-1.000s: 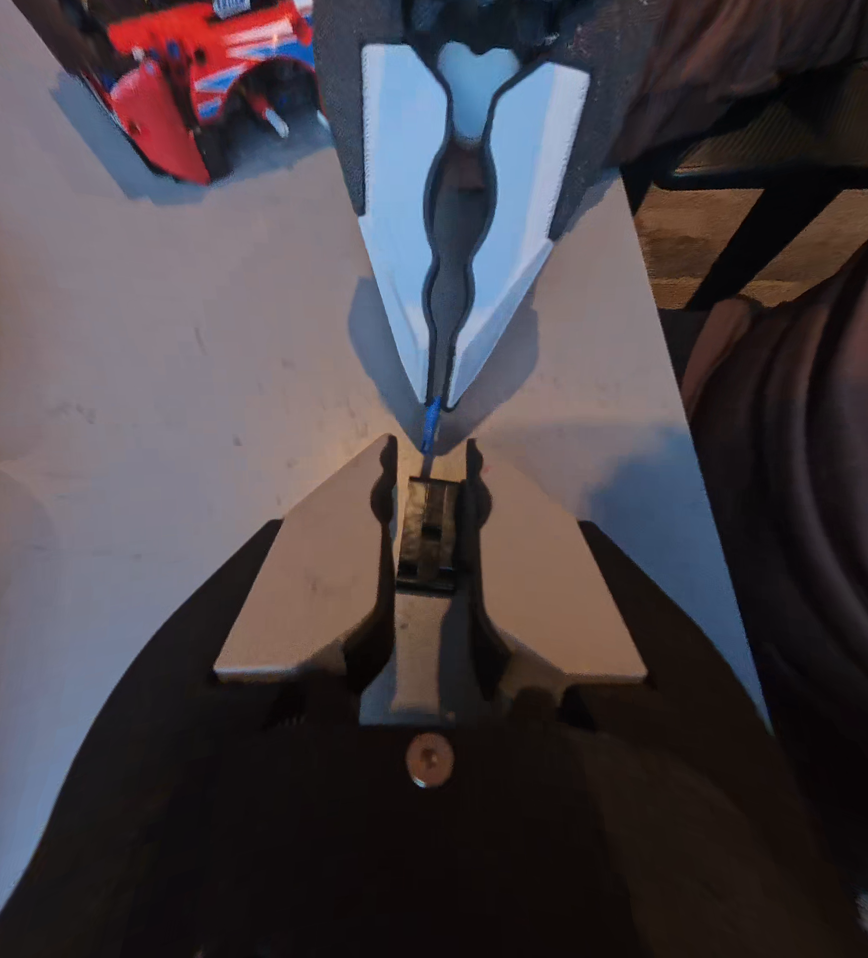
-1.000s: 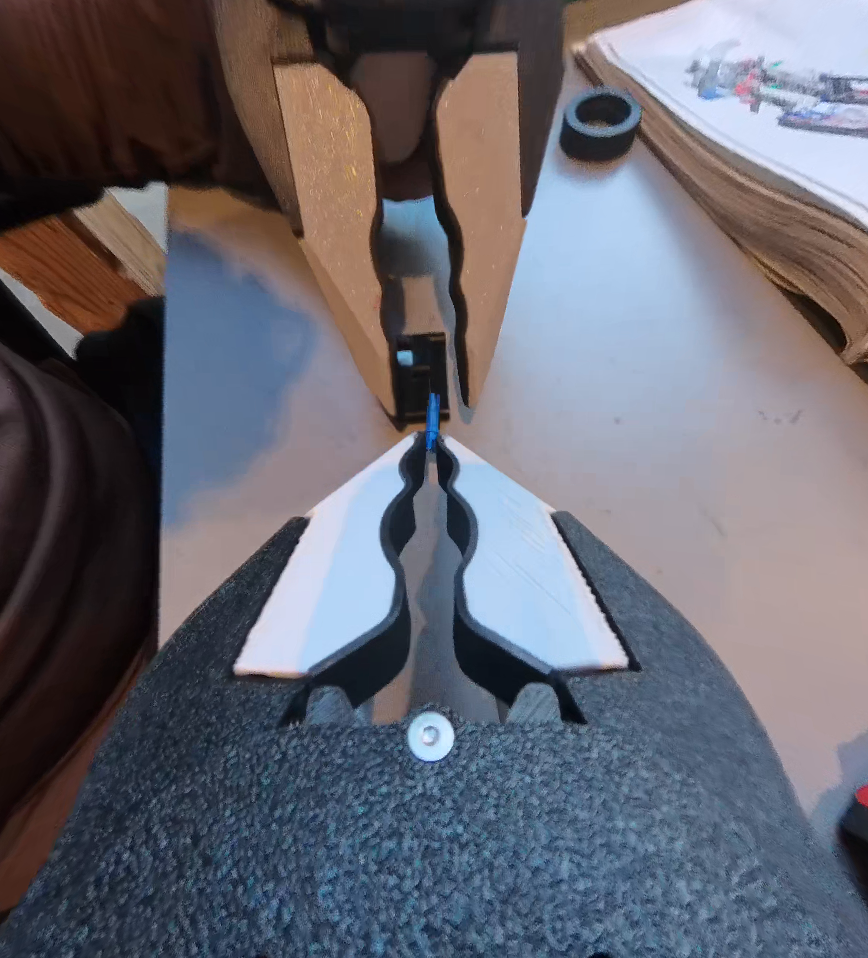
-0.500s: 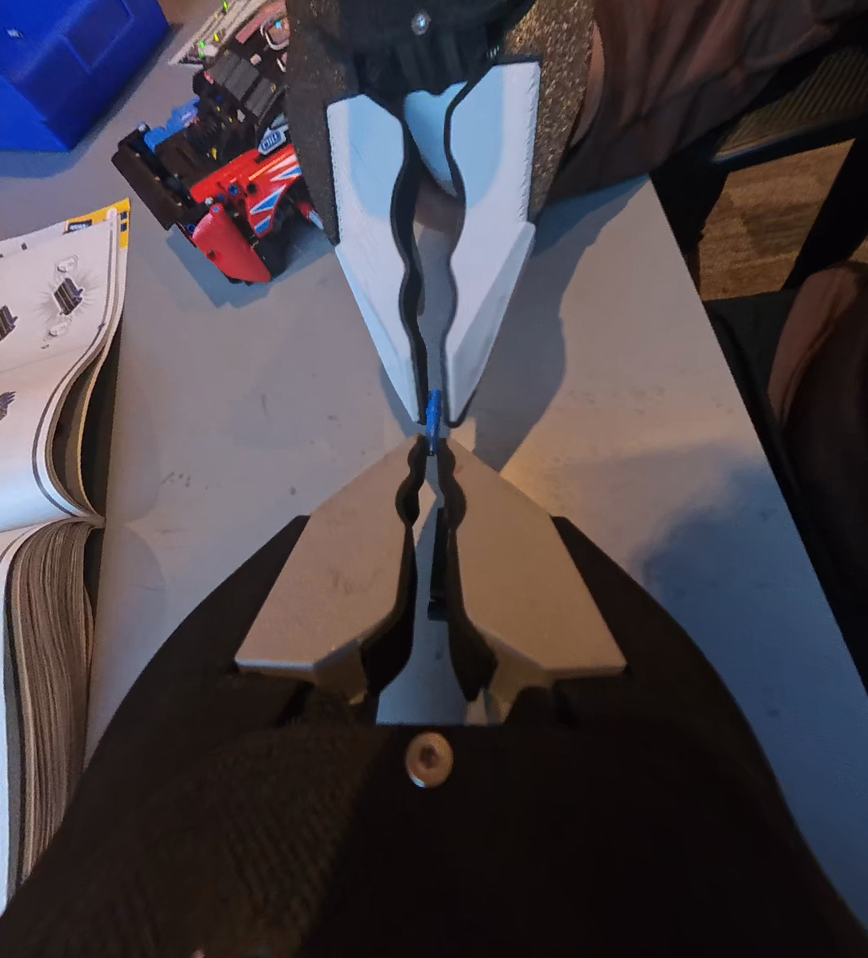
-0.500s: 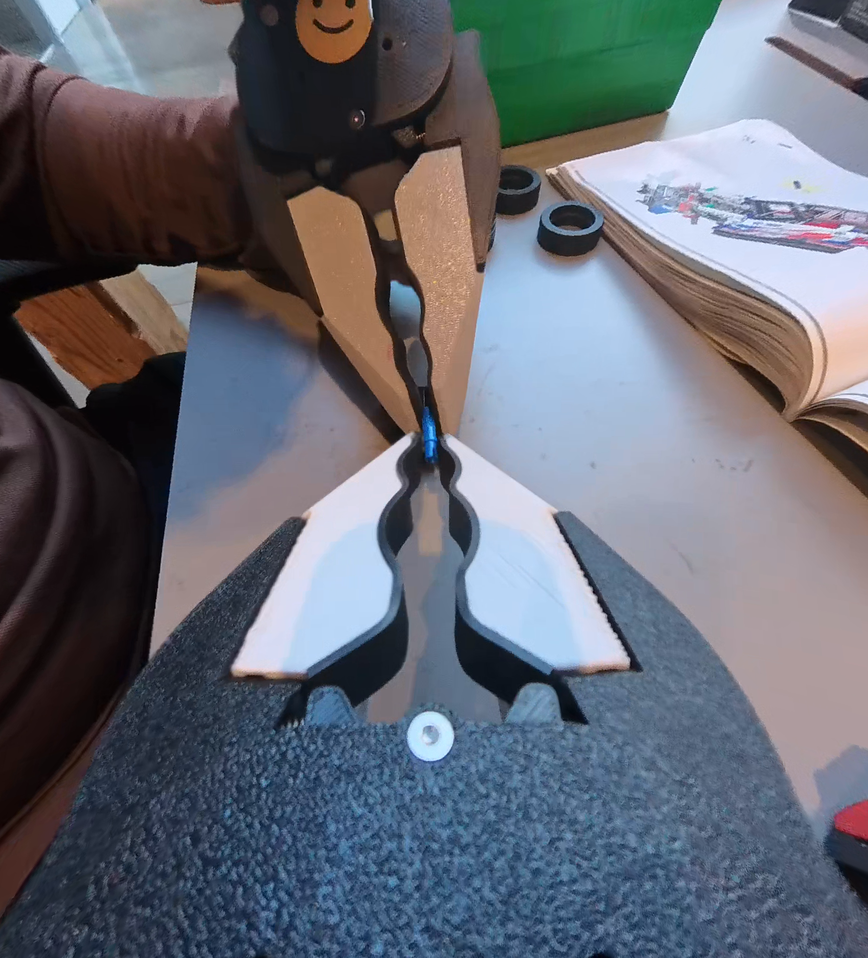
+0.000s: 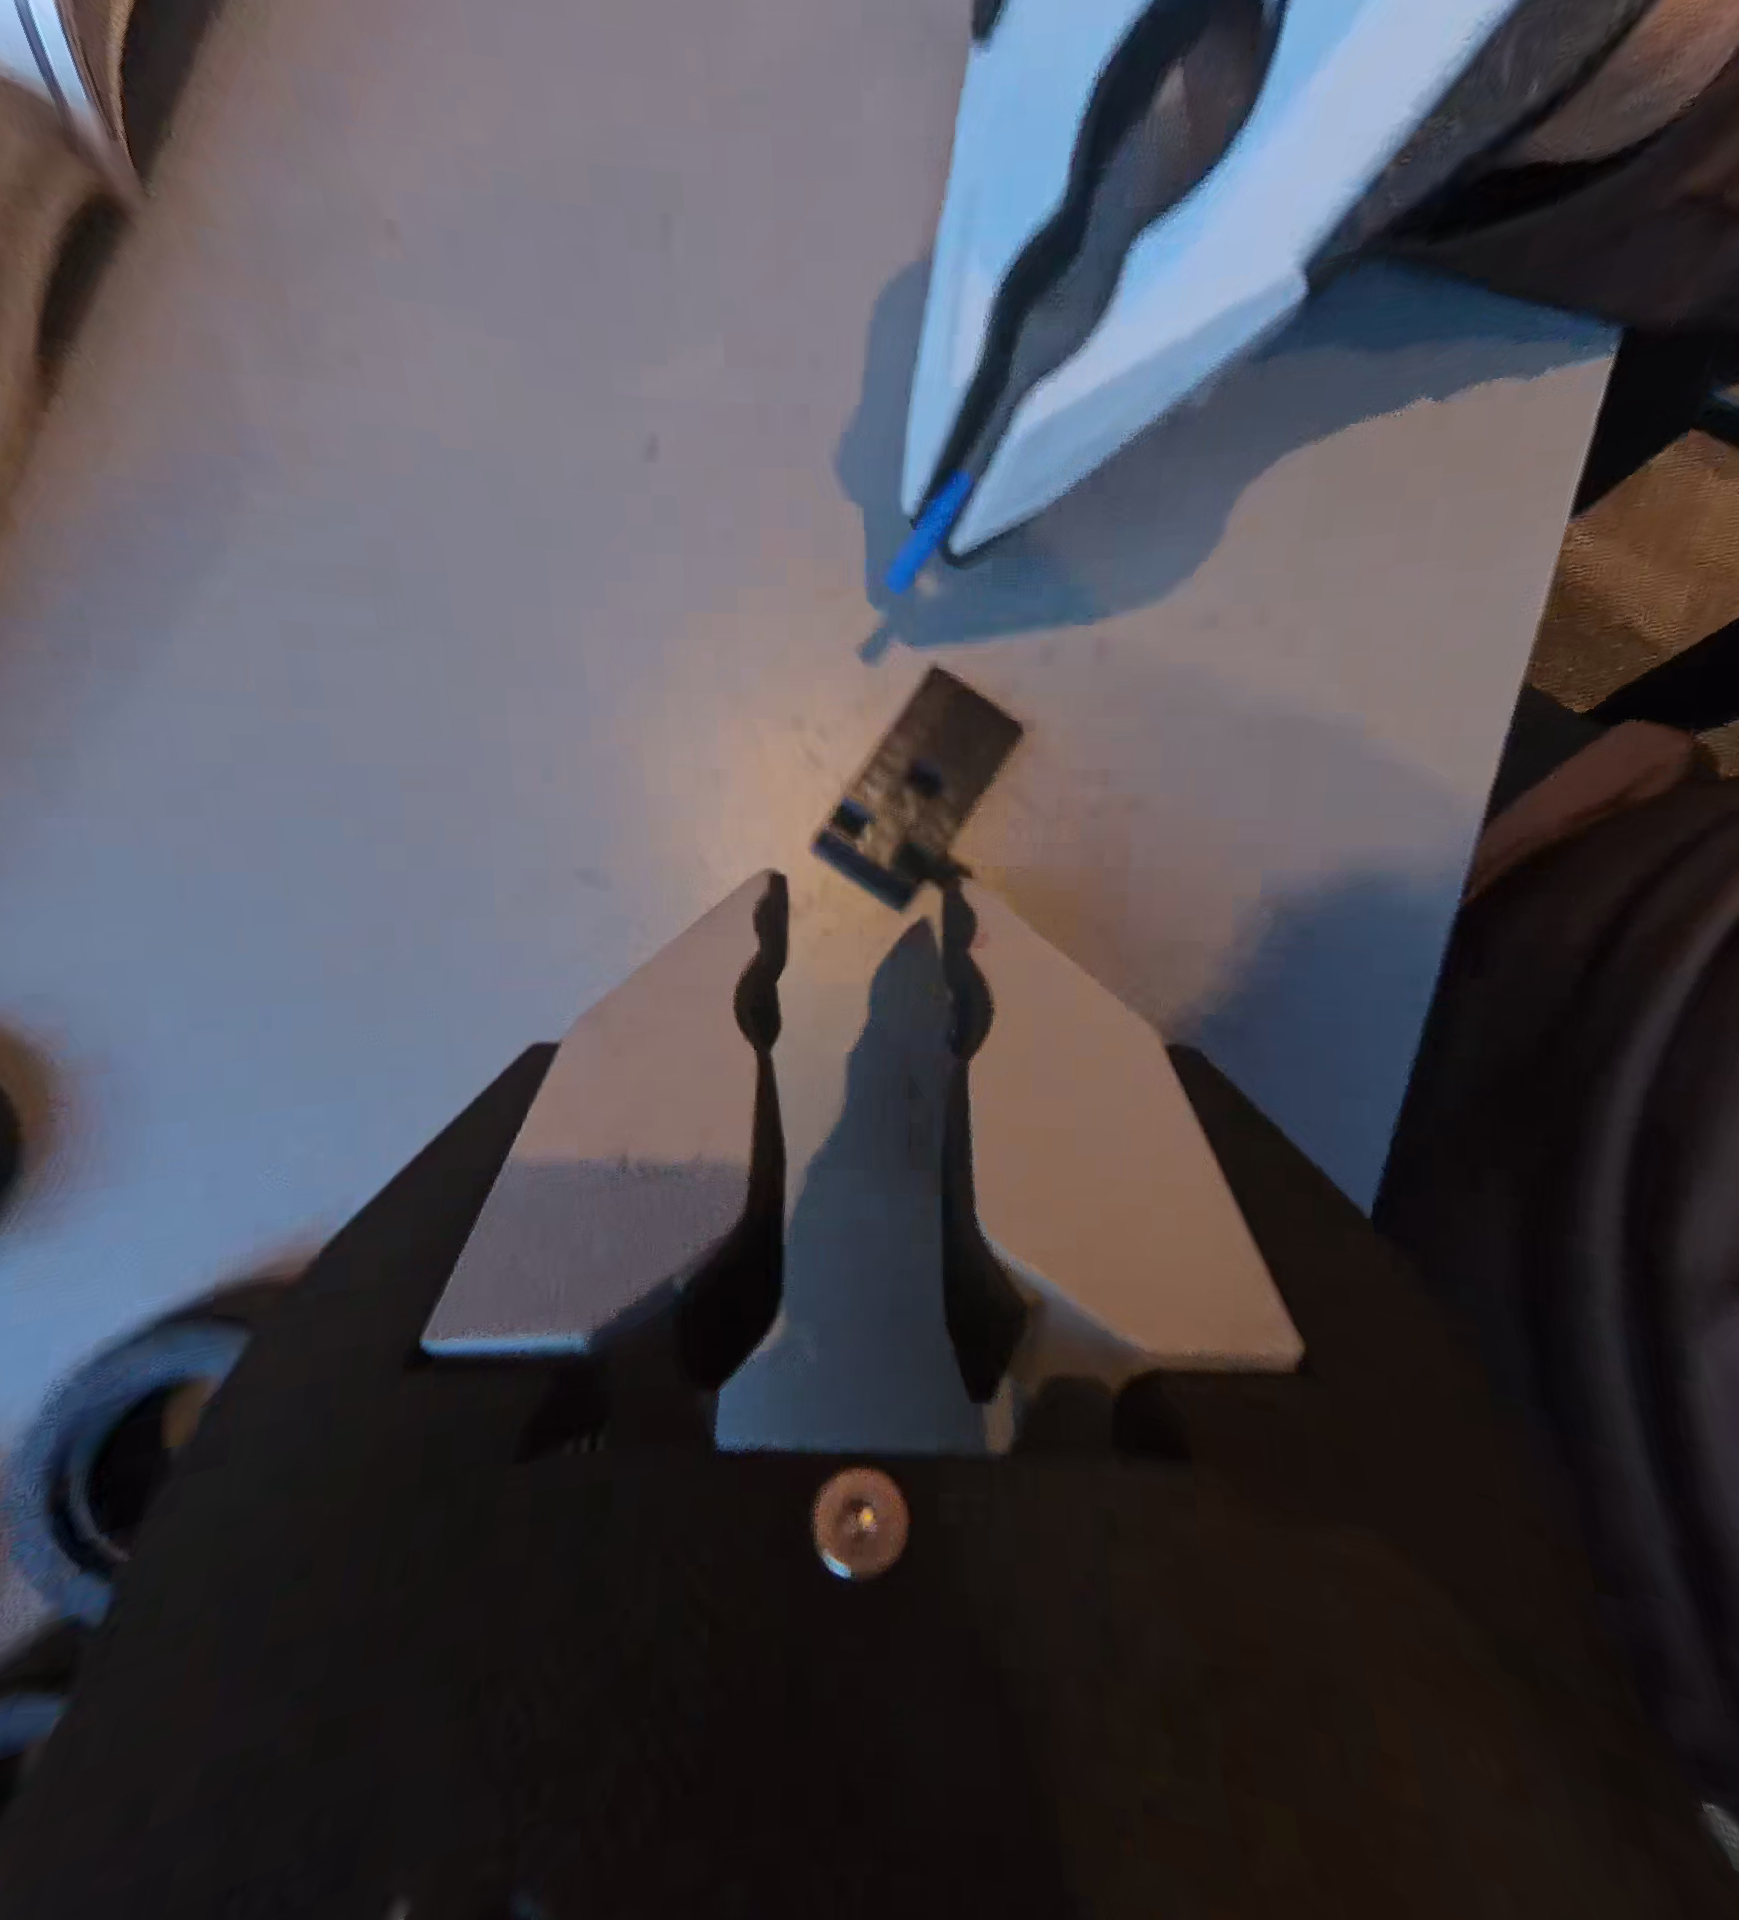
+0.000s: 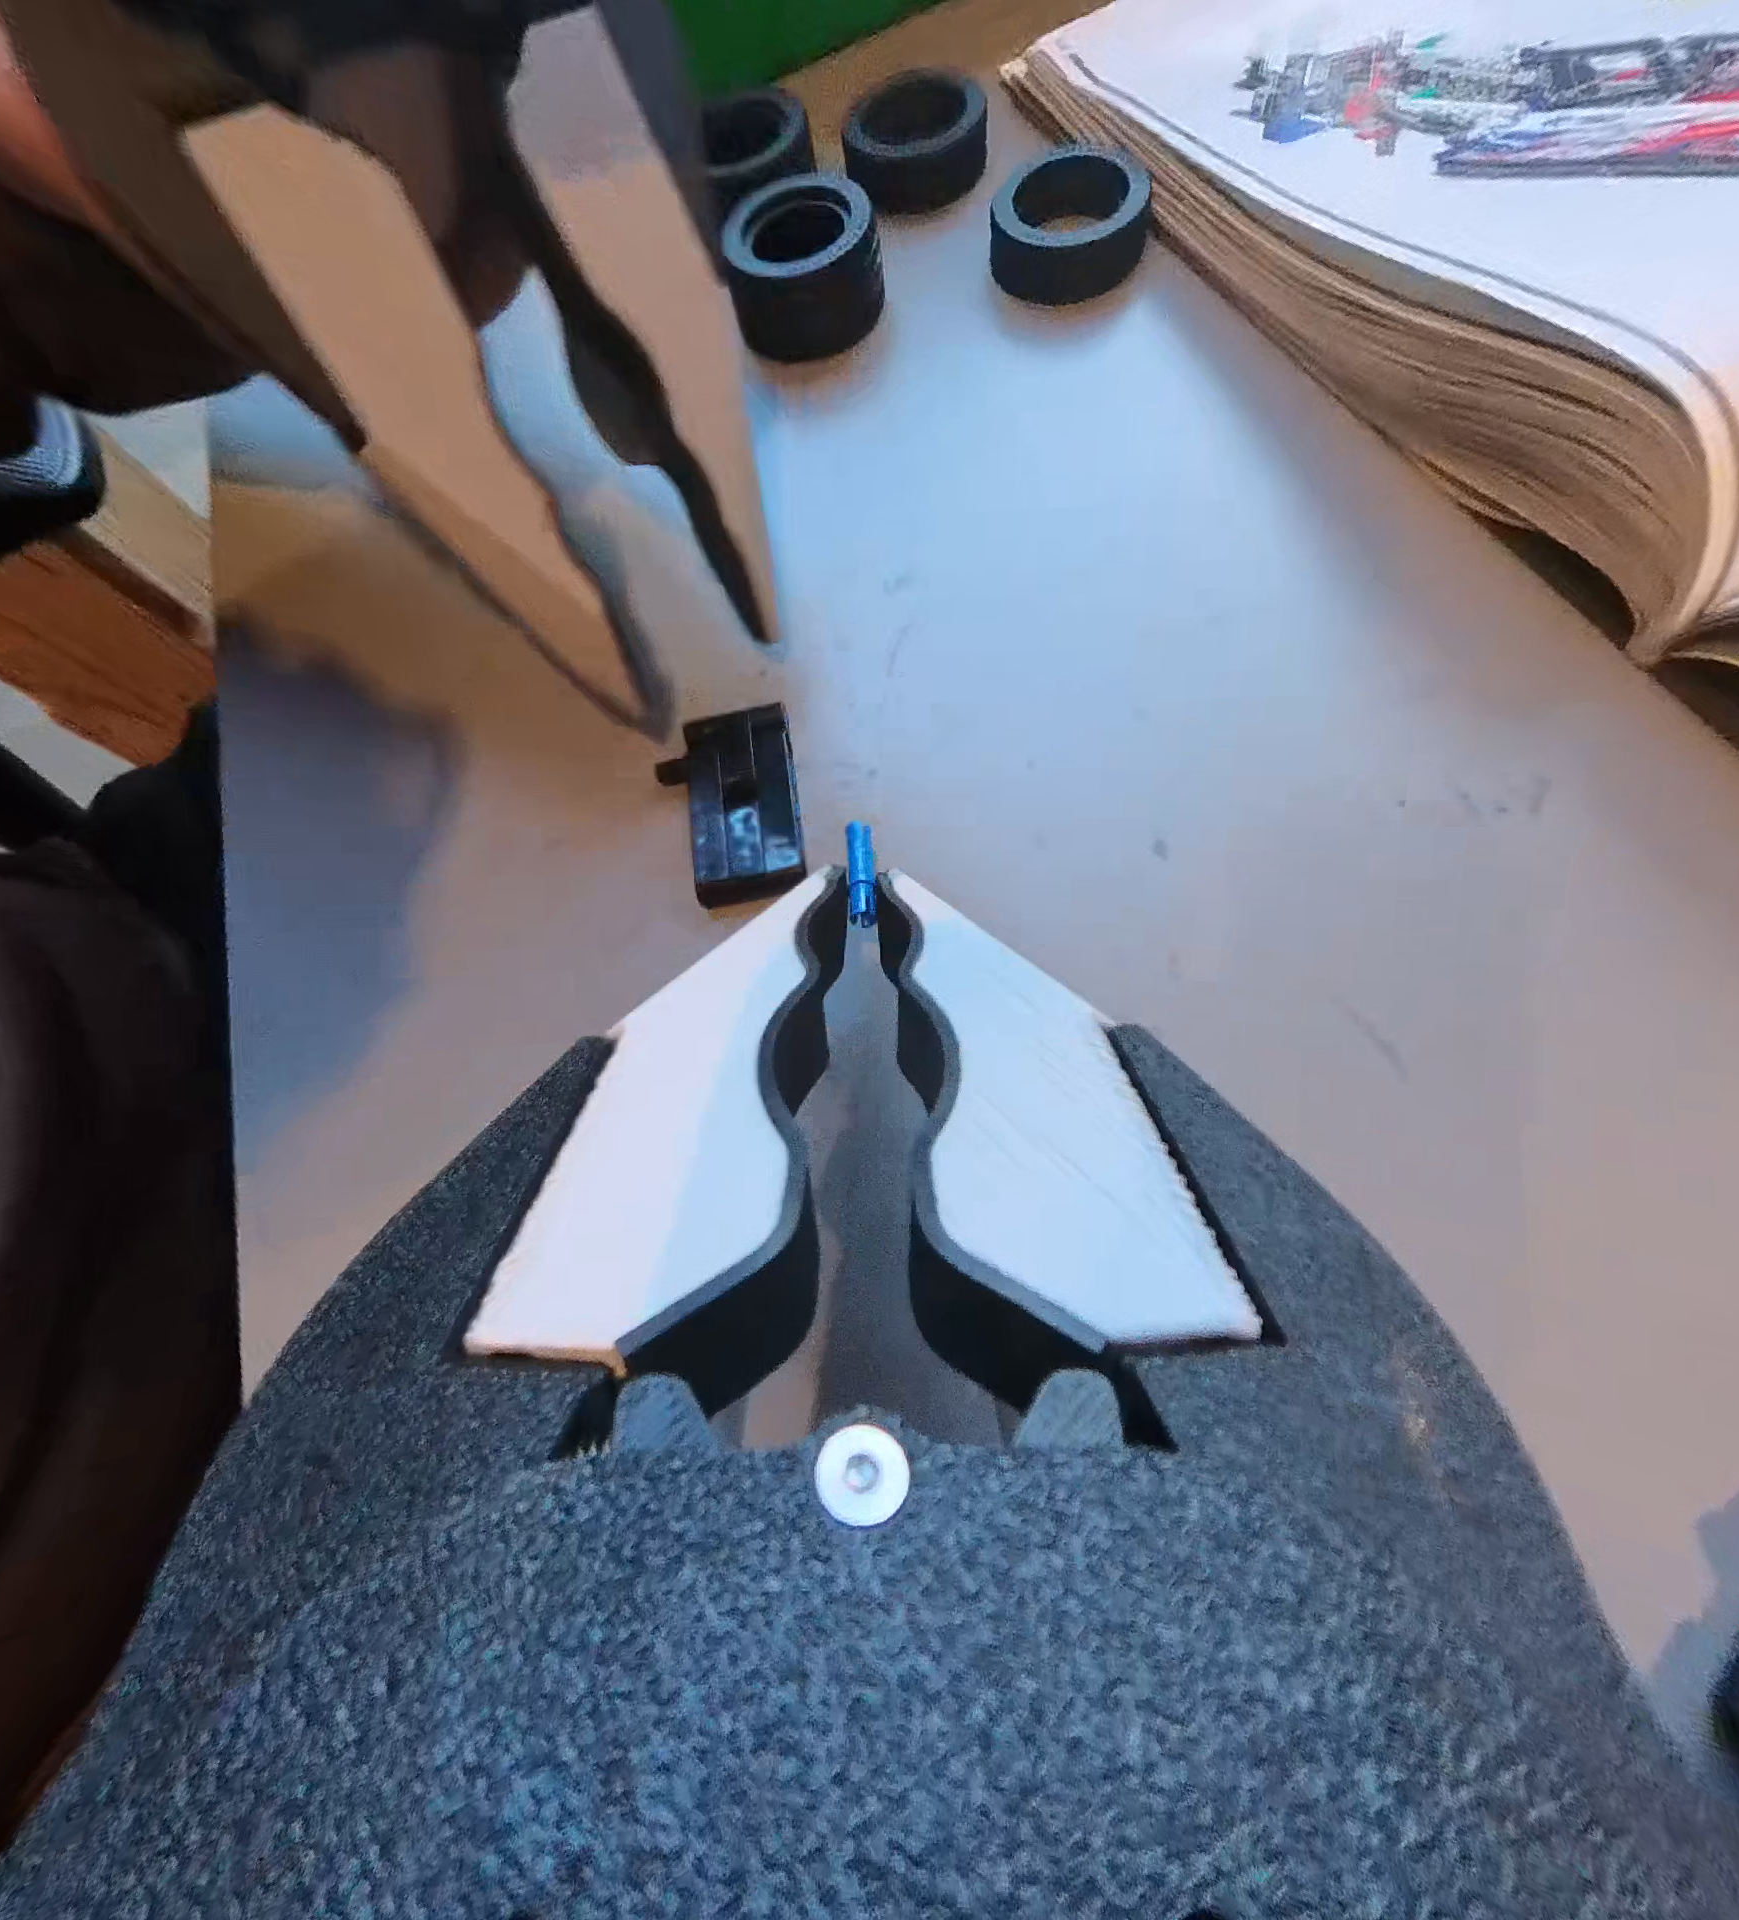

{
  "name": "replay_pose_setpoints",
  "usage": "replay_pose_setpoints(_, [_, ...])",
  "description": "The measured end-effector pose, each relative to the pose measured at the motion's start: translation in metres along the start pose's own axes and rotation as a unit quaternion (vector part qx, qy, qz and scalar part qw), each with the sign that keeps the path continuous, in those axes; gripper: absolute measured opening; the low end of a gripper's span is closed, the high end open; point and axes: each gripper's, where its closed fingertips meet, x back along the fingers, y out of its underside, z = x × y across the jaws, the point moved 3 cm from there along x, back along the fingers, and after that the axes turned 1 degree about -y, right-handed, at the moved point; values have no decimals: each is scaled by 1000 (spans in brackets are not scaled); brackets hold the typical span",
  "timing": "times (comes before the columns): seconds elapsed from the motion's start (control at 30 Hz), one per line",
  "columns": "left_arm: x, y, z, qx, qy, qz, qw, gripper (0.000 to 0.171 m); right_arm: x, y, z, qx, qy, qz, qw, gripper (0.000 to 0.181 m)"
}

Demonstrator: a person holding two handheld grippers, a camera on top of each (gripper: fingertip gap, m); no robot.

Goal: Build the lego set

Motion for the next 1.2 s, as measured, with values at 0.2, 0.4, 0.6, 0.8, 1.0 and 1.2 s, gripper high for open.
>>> replay_pose_setpoints(0.2, [0, 15, 14, 44, -47, 1, 998, 39, -20, 9, -22, 10, -46, -70, 996, 5])
replay_pose_setpoints(0.4, [6, 23, 18, -13, -146, -22, 989, 48, -19, 11, -50, 32, -86, -61, 994, 5])
replay_pose_setpoints(0.6, [-8, 10, 32, -115, -122, -28, 986, 77, -15, 6, -33, 20, -65, -44, 997, 5])
replay_pose_setpoints(0.8, [-15, 8, 34, -93, -43, -41, 994, 46, -21, 7, -33, 61, -57, -57, 995, 5])
replay_pose_setpoints(1.0, [-14, 11, 32, -117, -15, -21, 993, 46, -28, 6, -35, 73, -84, -72, 991, 5])
replay_pose_setpoints(1.2, [-12, 12, 30, -142, 15, -15, 990, 46, -31, 2, -34, 91, -80, -64, 991, 5])
